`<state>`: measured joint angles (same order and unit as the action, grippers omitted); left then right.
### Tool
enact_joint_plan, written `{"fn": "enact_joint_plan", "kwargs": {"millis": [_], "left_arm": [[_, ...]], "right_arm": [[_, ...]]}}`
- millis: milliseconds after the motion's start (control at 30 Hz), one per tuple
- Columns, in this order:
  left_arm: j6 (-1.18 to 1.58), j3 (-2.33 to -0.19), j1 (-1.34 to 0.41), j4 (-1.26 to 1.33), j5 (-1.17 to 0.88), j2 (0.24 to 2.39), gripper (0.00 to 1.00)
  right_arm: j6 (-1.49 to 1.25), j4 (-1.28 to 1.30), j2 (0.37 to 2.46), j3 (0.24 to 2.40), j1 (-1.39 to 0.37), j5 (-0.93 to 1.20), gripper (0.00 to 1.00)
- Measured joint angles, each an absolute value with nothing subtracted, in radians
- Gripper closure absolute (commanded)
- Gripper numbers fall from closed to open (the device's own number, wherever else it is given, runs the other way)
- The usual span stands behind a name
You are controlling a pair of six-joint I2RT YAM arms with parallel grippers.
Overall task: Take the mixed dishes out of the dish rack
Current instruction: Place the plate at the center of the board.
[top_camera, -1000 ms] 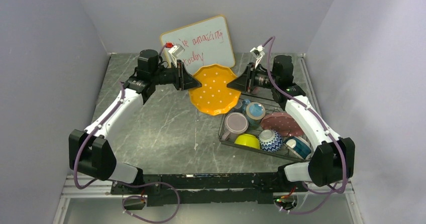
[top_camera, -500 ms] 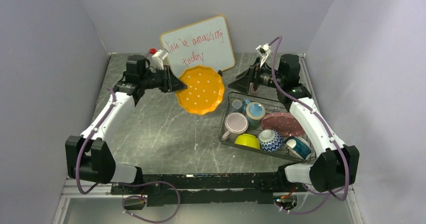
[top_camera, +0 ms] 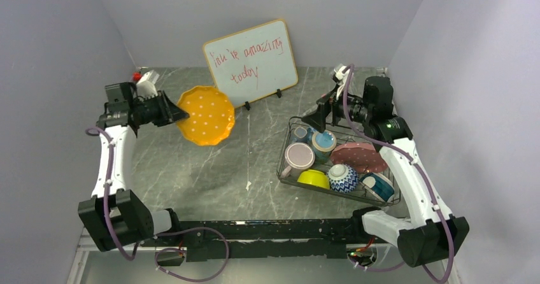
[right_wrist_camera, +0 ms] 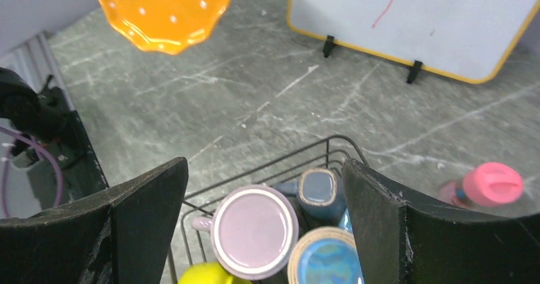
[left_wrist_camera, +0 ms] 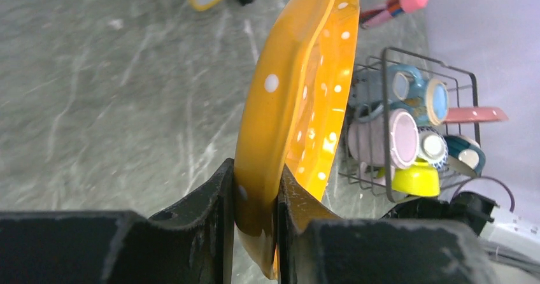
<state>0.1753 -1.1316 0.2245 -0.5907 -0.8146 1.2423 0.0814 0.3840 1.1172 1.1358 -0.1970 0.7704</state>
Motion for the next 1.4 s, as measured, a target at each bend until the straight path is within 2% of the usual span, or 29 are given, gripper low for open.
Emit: {"fn": "enact_joint_plan", "kwargs": {"millis": [233,400,633,867,1067,1200,1400], "left_arm": [[0.092,-1.135,0.488,-0.693,-0.829,1.404,0.98],[0.083,-1.177,0.586,-0.698,-0.813,1.601,0.97],[0.141,-1.244,0.59,-0.633,-0.788,1.793,0.97],[0.228,-1.366,0.575,-0.535,-0.755,1.93,0.92],[0.279,-1.428,0.538,-0.498,-0.731,2.009,0.9],[0.313,-1.449,0.514,-0.482,-0.74,2.04,0.85],[0.339,-1.495,0.5,-0.482,-0.753,2.089,0.72]], "right_arm": [[0.212,0.528,1.056,1.135,-0.196,0.681,0.06],[0.252,0.586,1.033,1.135,-0.196,0.65,0.06],[0.28,0.637,1.03,1.134,-0.195,0.6,0.06],[0.312,0.718,1.048,1.143,-0.187,0.518,0.06],[0.413,0.863,1.115,1.264,-0.143,0.43,0.06],[0.502,0.96,1.143,1.353,-0.089,0.403,0.07],[0.627,1.107,1.182,1.431,-0.049,0.396,0.07]]}}
